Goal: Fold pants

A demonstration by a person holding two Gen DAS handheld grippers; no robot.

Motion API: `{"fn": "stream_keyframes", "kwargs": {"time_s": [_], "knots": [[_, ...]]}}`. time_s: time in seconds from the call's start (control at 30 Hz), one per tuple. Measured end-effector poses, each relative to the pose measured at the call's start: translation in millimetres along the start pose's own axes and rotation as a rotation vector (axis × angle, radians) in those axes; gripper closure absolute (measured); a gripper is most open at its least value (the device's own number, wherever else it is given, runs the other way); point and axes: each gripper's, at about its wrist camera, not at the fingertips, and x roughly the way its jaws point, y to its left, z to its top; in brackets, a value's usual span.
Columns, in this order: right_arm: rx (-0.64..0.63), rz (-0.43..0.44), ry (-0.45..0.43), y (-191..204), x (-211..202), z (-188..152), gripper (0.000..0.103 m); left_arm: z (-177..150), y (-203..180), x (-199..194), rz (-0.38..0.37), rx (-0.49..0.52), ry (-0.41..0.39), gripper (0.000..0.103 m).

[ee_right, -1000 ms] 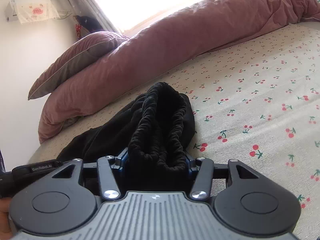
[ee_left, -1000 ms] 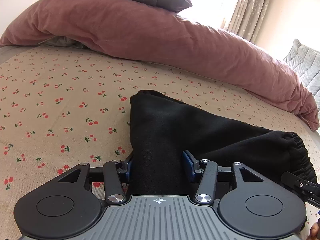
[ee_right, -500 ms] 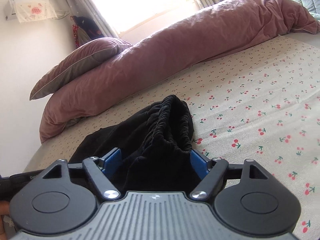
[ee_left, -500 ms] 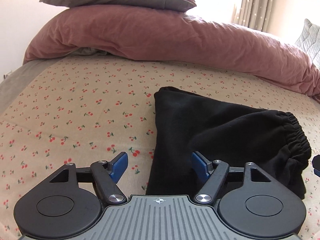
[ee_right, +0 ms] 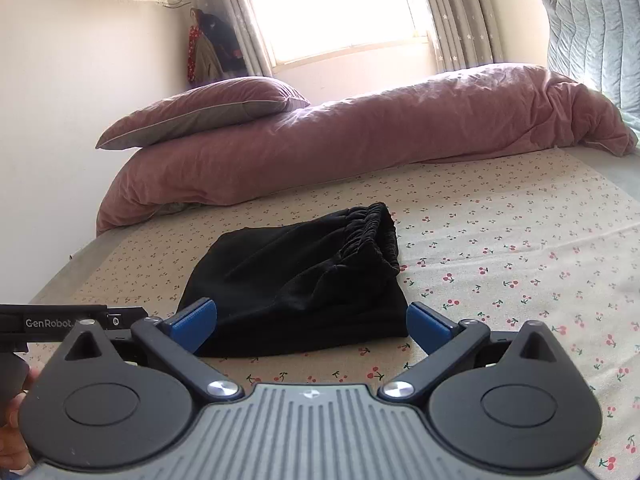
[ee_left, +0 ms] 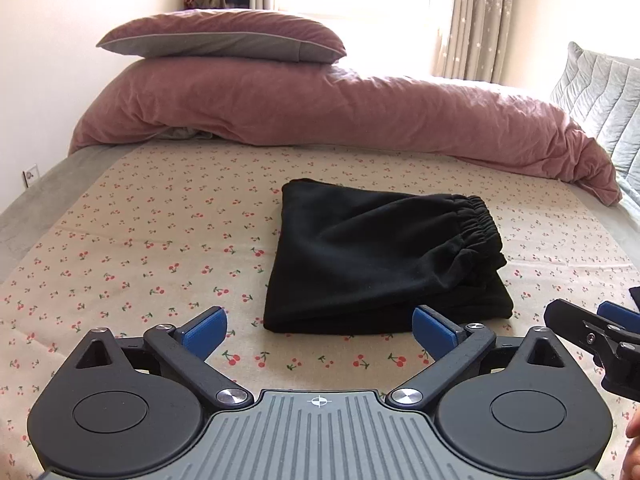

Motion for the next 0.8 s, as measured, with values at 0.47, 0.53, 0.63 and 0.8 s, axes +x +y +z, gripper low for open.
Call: {"fn": "stream_keyframes", "kwargs": {"time_s": [0.47, 0.53, 0.63, 0.8], "knots": [[-0.174, -0.191, -0.012, 36.6, -11.4, -38.0, 0.007, -39.0, 17.3, 1.7, 0.098, 0.018, 0.02, 0.001], [-0.18, -0.2, -0.003, 35.4, -9.5, -40.7, 0.007, -39.4, 18.5, 1.5, 0.103, 0.007, 0.015, 0.001], [-0.161, -0.212, 0.019, 32.4, -7.7, -42.4, 0.007, -40.2, 15.0, 4.6, 0.099, 0.018, 0.029, 0.001], [-0.125, -0.223, 0.045, 26.6, -2.7, -43.3, 0.007, -41.9, 8.5, 8.2, 0.079, 0.029, 0.051, 0.001]]}}
